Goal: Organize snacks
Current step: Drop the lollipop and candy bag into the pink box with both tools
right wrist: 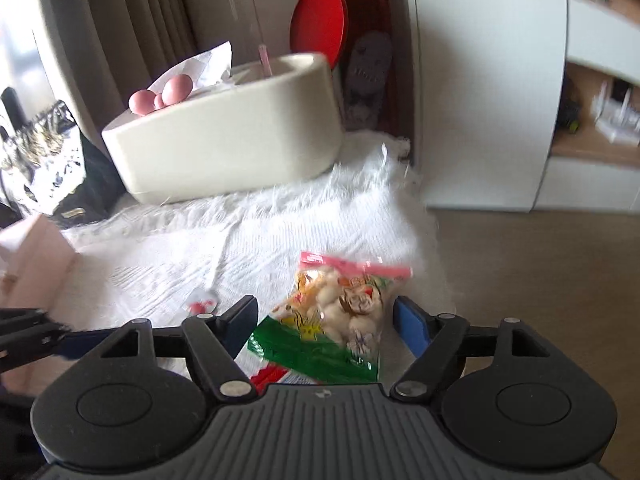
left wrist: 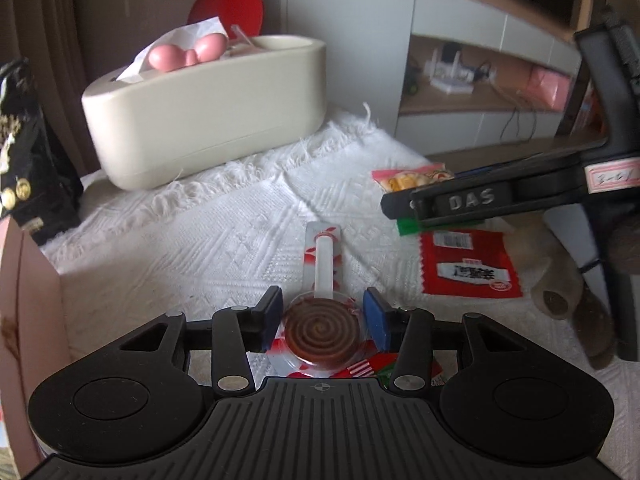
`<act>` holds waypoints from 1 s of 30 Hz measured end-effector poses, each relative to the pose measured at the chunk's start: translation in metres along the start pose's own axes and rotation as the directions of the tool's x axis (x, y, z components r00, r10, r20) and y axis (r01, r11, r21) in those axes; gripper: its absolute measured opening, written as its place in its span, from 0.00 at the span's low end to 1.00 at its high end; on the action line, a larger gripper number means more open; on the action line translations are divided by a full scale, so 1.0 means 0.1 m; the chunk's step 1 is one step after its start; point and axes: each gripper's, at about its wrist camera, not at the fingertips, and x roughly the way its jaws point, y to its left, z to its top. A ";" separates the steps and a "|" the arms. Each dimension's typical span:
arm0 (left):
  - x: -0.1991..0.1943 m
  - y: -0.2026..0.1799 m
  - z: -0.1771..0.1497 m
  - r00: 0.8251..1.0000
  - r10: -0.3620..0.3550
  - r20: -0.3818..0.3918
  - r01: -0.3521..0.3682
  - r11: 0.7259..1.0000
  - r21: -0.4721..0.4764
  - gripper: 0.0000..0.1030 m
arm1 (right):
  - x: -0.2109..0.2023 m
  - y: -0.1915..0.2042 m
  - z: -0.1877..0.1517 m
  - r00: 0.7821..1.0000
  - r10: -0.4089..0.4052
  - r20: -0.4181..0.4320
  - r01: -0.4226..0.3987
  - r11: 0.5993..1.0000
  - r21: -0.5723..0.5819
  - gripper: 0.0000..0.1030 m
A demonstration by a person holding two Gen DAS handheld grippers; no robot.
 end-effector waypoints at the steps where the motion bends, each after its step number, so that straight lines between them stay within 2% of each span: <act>1: -0.01 0.02 -0.02 1.000 -0.009 0.010 0.009 1.000 -0.001 0.49 | 0.00 0.03 0.01 1.000 -0.012 0.000 0.012 1.000 -0.016 0.63; 5: -0.04 0.03 -0.05 0.999 -0.027 0.025 0.026 0.999 0.018 0.49 | -0.21 0.01 0.01 1.000 0.018 0.004 -0.019 1.000 0.020 0.59; 9: -0.16 0.08 -0.06 0.998 -0.052 0.031 0.053 0.997 -0.055 0.48 | -0.65 0.06 -0.01 0.998 0.039 0.056 -0.039 0.999 -0.009 0.59; 12: -0.51 0.04 -0.13 0.994 -0.040 0.106 0.045 0.998 -0.044 0.48 | -1.05 0.13 -0.07 0.992 0.080 0.094 -0.076 0.996 -0.046 0.59; 16: -1.19 0.02 -0.32 0.973 -0.050 0.226 0.065 0.996 -0.060 0.48 | -1.48 0.32 -0.19 0.986 0.134 0.101 -0.123 0.986 -0.109 0.59; 19: -1.66 0.03 -0.57 0.963 -0.056 0.263 0.079 0.994 -0.077 0.48 | -1.70 0.54 -0.31 0.981 0.168 0.095 -0.151 0.975 -0.161 0.59; 22: -2.08 0.04 -0.94 0.958 -0.001 0.287 0.028 0.996 -0.090 0.48 | -1.95 0.79 -0.43 0.972 0.214 0.094 -0.189 0.956 -0.225 0.59; 25: -2.39 0.10 -1.33 0.963 0.037 0.269 0.001 0.990 -0.140 0.48 | -2.13 1.05 -0.55 0.961 0.262 0.083 -0.226 0.926 -0.303 0.59; 30: -2.62 0.34 -1.81 0.972 0.112 0.206 -0.056 0.964 -0.260 0.48 | -2.21 1.49 -0.78 0.941 0.338 -0.017 -0.316 0.858 -0.405 0.59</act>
